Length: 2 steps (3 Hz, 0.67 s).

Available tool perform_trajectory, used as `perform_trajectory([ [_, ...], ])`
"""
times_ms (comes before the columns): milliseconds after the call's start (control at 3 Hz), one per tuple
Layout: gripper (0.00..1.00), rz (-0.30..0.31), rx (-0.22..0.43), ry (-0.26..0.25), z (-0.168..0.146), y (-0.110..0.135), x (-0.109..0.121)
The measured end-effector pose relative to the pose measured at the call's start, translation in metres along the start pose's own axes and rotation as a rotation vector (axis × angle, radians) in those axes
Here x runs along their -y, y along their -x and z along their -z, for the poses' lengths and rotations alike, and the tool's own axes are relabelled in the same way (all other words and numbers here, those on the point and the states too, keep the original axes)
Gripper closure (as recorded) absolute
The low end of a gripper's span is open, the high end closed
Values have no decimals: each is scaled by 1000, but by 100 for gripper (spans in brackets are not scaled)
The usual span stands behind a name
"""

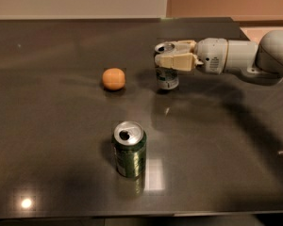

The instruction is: Place 7up can upright

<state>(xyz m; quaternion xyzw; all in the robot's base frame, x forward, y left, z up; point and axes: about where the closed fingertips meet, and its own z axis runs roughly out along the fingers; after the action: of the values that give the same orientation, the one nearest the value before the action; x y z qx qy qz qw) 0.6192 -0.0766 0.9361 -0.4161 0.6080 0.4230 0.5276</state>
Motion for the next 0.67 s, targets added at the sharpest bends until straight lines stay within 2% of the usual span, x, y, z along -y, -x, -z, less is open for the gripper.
perform_trajectory([
  [333, 100, 7, 58, -10, 3, -2, 1],
  [667, 82, 4, 98, -16, 5, -5, 3],
])
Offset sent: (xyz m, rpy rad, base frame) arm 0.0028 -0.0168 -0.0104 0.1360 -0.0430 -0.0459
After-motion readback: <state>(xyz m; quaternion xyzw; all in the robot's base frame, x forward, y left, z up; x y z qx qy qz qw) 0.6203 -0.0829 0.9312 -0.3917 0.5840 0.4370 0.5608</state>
